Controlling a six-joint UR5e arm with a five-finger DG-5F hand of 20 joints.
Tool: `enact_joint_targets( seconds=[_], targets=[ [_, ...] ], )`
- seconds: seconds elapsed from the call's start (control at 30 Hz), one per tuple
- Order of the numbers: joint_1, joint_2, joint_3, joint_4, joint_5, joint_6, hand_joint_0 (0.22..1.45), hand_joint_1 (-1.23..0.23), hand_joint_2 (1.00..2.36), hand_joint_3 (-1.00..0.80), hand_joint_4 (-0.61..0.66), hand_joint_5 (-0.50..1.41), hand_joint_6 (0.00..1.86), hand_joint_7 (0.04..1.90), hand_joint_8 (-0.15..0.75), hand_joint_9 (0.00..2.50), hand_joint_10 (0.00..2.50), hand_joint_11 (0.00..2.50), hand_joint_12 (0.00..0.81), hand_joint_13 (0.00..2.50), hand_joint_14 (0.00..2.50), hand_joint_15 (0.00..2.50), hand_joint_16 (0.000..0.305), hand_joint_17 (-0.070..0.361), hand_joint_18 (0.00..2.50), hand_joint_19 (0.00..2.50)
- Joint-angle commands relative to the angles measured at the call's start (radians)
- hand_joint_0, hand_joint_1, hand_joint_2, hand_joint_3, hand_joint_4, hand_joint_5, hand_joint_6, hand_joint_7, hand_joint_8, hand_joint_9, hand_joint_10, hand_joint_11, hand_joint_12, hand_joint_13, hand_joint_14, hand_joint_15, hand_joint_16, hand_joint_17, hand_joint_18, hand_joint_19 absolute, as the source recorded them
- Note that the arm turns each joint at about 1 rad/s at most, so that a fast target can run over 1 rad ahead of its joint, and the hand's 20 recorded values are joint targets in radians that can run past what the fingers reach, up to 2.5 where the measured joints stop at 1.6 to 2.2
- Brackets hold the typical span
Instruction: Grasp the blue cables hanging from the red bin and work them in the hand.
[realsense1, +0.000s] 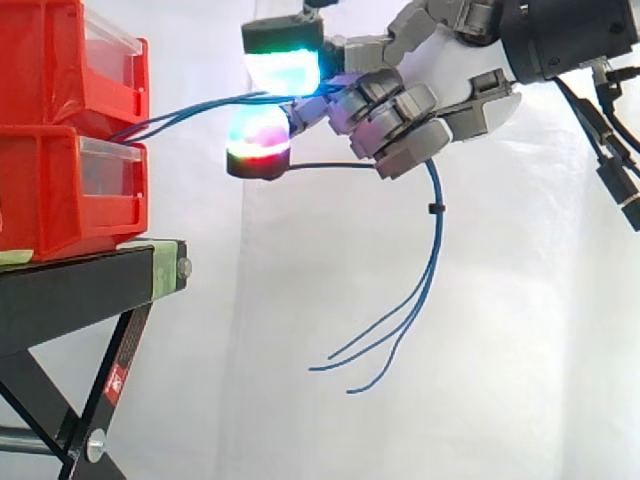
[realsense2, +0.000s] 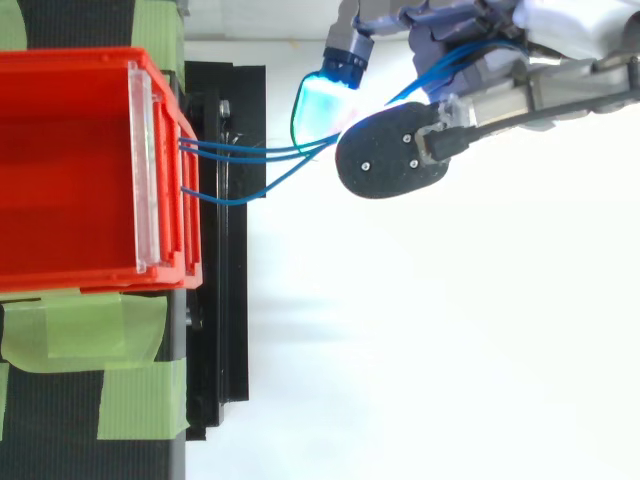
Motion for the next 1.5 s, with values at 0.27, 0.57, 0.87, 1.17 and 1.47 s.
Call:
enact_joint_targets(
  seconds=[0.27, 0.57, 0.87, 1.17, 1.47],
  targets=[
    [0.008, 0.0, 0.046, -0.03, 0.003, -0.001, 0.92, -0.66, 1.01, -0.72, 0.28, 0.36, 0.0, 1.3, 0.349, 0.66, 2.5, 2.5, 0.402, 0.95, 2.5, 1.47, 0.048, 0.108, 1.46, 1.68],
    [0.019, 0.0, 0.049, -0.049, 0.0, 0.004, 0.89, -0.65, 1.01, -0.64, 0.27, 0.38, 0.2, 1.33, 0.381, 0.73, 2.5, 2.5, 0.404, 0.97, 2.5, 1.46, 0.049, 0.111, 1.44, 1.57],
    [0.027, 0.0, 0.049, -0.052, 0.003, 0.016, 0.84, -0.66, 1.01, -0.82, 0.22, 0.33, 0.82, 1.22, 0.397, 0.83, 2.5, 2.5, 0.414, 1.03, 2.5, 1.48, 0.049, 0.111, 1.49, 1.47],
    [0.027, 0.0, 0.048, -0.05, 0.003, 0.016, 0.8, -0.63, 1.0, -0.93, 0.23, 0.36, 0.77, 1.23, 0.395, 0.85, 2.5, 2.5, 0.411, 1.05, 2.5, 1.47, 0.053, 0.119, 1.5, 1.4],
    [0.008, -0.012, 0.048, -0.053, 0.017, -0.002, 0.76, -0.57, 1.0, -1.0, 0.24, 0.41, 0.6, 1.28, 0.409, 0.87, 2.5, 2.5, 0.42, 1.06, 2.5, 1.48, 0.055, 0.125, 1.5, 1.31]
  ],
)
